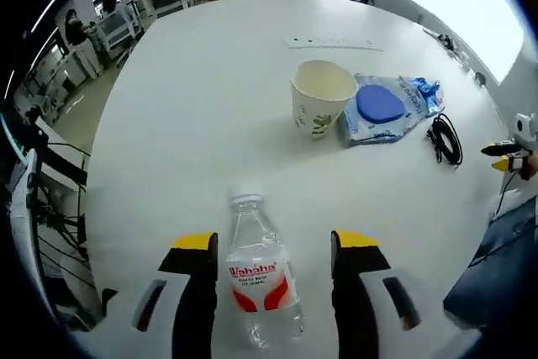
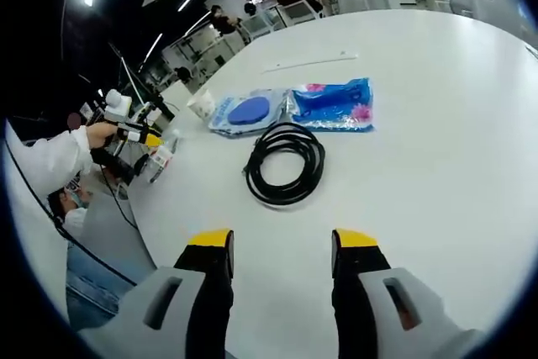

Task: Arrange the tabletop items into an orderly group along one side of the table until the central work area is clear of visible clutter.

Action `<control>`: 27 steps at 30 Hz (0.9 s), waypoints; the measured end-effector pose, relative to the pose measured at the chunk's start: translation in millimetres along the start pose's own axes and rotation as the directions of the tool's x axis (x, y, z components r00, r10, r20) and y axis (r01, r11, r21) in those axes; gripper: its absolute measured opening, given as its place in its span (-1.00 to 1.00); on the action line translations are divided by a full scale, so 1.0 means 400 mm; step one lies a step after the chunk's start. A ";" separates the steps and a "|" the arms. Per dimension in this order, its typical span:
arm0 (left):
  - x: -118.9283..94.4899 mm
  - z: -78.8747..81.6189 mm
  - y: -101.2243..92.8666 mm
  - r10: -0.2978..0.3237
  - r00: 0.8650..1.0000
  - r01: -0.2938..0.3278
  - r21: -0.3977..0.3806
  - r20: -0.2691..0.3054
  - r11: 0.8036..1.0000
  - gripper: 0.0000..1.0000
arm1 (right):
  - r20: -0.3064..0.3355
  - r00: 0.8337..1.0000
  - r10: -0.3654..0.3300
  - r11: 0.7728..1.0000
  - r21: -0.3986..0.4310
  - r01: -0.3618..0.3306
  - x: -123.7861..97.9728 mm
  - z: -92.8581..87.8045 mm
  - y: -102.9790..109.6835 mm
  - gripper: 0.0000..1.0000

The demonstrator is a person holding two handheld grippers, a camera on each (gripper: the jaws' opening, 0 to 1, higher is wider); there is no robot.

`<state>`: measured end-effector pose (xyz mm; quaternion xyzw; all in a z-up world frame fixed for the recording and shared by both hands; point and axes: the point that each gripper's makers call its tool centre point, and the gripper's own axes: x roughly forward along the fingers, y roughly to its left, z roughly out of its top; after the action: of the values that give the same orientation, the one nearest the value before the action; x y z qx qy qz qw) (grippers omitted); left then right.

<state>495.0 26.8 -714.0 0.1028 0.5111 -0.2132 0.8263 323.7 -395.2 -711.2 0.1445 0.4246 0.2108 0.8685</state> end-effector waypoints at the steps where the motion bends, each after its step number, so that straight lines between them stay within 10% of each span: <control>1: 0.007 0.004 0.008 0.004 1.000 -0.004 -0.011 0.003 1.000 0.02 | -0.002 1.000 -0.001 1.000 0.002 0.001 0.000 0.000 -0.001 -0.10; 27: 0.118 0.009 0.071 0.083 0.996 -0.087 -0.103 -0.042 0.991 -0.40 | -0.018 0.999 -0.037 0.999 0.021 0.037 -0.011 -0.010 -0.026 -0.13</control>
<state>529.2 39.0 -755.4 0.0854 0.5324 -0.1487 0.8290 320.5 -406.2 -715.0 0.1442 0.4370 0.1915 0.8669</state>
